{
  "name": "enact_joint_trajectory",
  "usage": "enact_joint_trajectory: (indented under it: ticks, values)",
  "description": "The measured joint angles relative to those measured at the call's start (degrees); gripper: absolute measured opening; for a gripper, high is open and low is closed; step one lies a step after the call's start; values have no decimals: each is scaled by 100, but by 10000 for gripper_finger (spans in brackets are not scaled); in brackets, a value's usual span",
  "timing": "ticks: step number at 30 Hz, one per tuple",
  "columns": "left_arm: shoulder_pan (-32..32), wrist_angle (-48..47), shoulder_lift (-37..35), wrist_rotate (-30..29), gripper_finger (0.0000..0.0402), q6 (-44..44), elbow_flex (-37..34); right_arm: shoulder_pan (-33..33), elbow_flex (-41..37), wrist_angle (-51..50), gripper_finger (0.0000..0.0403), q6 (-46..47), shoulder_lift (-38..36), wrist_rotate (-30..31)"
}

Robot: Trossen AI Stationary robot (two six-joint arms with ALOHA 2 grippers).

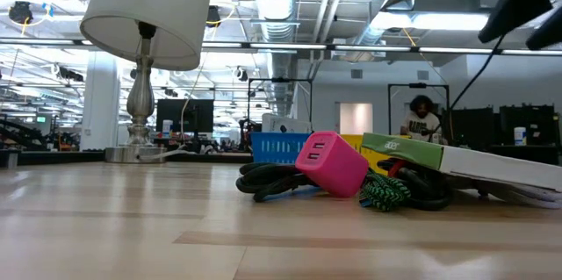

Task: Pick and place items into bin
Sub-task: Put the card reader box into the small blue bin

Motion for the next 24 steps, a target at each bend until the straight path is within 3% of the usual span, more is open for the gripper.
enact_joint_trajectory:
  ticks: [12,21,24]
  values:
    - [-1,0,0,7,212,-9,0,26,883,-311,249,1033,1329,-287]
    - [-1,0,-2,9,212,-11,0,36,2157,-2062,249,2078,2401,-609]
    - [-1,1,-2,9,212,-11,0,74,2499,-2212,249,2188,2664,-822]
